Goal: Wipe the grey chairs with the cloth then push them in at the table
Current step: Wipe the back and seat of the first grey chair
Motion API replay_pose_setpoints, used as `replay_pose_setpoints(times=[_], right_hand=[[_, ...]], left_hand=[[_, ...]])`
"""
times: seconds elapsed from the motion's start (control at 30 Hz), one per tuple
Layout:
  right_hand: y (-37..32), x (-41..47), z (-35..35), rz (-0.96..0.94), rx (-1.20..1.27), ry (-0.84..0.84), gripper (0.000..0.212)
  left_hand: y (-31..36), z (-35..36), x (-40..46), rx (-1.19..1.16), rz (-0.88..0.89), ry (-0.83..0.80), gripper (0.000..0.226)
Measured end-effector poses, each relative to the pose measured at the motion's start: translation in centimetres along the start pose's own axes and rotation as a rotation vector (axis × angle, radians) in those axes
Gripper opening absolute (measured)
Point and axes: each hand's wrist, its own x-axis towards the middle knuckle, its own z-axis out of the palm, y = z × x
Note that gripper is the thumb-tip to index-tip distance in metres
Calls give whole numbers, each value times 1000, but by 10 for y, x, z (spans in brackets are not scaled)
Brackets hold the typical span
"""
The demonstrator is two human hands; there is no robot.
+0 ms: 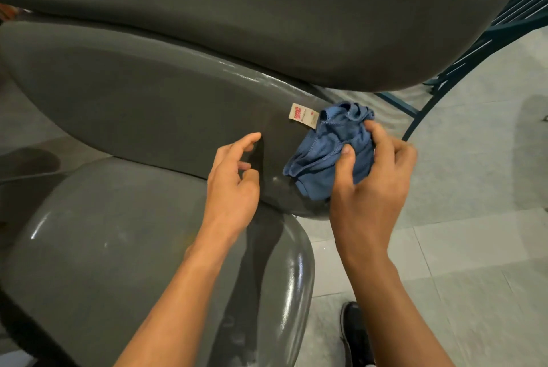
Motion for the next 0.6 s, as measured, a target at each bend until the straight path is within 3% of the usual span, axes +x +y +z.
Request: replay_pose_setpoints(times=[0.43,0.6], right_hand=[[55,-59,9,536,233,86,34],[69,-79,28,851,241,60,34]], left_hand=[[-44,13,1,-6,-138,25,66],[-47,18,8,-51,-173,37,68]])
